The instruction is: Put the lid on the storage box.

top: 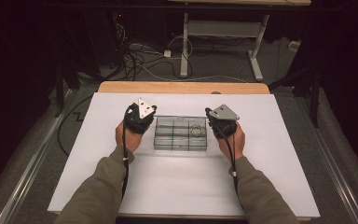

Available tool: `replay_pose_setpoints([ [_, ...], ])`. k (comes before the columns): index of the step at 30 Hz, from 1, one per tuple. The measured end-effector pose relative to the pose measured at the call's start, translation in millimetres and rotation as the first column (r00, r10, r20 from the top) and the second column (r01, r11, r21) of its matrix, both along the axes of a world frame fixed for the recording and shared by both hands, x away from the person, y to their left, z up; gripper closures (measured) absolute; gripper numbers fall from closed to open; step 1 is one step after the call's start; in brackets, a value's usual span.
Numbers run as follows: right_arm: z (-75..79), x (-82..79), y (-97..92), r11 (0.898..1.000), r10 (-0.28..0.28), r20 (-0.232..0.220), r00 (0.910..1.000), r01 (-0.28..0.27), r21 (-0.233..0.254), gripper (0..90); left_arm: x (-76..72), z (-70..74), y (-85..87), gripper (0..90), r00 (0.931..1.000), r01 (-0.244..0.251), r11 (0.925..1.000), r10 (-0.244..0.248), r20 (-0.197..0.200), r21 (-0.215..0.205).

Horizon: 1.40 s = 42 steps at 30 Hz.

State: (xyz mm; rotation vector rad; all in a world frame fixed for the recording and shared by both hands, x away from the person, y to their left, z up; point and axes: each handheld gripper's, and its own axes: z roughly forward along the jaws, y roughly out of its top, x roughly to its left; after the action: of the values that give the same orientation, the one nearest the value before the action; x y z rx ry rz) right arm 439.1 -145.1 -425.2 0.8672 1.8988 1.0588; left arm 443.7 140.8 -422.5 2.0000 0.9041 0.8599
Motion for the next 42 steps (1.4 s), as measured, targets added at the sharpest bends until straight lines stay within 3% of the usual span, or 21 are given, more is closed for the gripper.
replay_pose_setpoints([
  [4,-2.5,-3.3,0.2,1.0,-0.005,0.003,1.0,0.005,-0.003,90.0,-3.5,-2.3,-1.9,86.4,0.9999,-0.01,0.9997,0.01,-0.002,0.023],
  [7,-4.4,-5.7,-0.2,1.0,-0.005,0.004,1.0,0.005,0.0,90.0,-6.9,-6.0,-2.7,86.4,0.9998,-0.019,0.9997,0.019,-0.005,0.016],
  [11,-7.0,-9.2,-0.1,1.0,-0.008,0.007,0.9999,0.008,0.007,90.0,-9.9,-9.4,-3.3,86.4,0.9994,-0.028,0.999,0.027,0.022,0.036],
  [23,-8.4,-16.9,-0.4,1.0,-0.005,0.023,0.9997,0.004,0.003,90.0,-13.6,-11.6,-4.8,86.2,0.9989,-0.033,0.9968,0.03,0.035,0.073],
  [42,-13.3,-24.0,-1.7,1.0,-0.002,0.023,0.9997,0.002,0.0,90.0,-18.2,-15.9,-3.1,86.1,0.9996,-0.027,0.9962,0.028,-0.002,0.082],
])
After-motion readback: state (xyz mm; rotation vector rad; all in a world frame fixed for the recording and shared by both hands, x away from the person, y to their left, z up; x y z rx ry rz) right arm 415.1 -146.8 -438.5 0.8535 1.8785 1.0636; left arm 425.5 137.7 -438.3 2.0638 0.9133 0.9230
